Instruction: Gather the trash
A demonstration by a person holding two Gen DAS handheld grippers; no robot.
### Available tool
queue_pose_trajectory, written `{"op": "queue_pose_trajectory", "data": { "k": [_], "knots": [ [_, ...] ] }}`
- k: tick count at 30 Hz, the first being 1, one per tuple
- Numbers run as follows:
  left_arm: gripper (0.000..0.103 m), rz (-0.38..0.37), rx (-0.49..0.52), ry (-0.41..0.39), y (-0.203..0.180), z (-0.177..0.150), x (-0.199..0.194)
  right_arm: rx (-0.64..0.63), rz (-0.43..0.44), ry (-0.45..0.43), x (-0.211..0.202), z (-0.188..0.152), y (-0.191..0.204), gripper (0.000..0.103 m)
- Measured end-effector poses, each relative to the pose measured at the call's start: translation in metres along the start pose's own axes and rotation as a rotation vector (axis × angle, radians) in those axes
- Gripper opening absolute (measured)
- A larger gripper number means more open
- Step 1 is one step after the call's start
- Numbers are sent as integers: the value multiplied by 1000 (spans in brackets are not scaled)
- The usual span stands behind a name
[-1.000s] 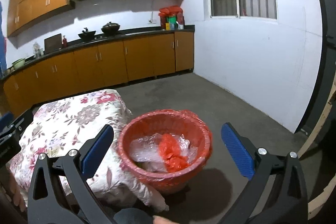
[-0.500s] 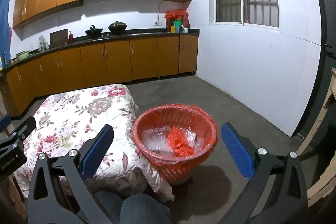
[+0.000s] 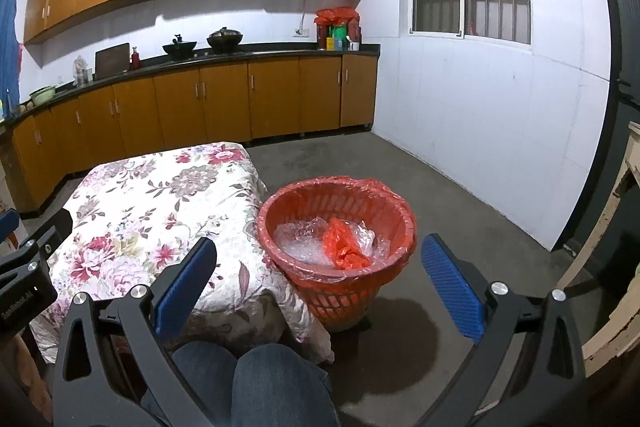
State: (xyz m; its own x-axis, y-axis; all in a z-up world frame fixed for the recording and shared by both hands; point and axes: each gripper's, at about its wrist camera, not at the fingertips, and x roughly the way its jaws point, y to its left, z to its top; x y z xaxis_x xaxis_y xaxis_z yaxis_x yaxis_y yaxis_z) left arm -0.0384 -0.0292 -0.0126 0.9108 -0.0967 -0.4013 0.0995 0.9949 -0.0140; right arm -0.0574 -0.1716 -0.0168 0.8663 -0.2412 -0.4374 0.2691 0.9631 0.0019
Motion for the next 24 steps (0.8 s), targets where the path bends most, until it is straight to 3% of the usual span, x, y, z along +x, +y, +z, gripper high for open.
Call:
{"op": "queue_pose_trajectory", "data": {
  "k": [24],
  "knots": [
    [99,27,-18,23,3,-8,-4,7,-14,44,3,-9,3,101]
  ]
}}
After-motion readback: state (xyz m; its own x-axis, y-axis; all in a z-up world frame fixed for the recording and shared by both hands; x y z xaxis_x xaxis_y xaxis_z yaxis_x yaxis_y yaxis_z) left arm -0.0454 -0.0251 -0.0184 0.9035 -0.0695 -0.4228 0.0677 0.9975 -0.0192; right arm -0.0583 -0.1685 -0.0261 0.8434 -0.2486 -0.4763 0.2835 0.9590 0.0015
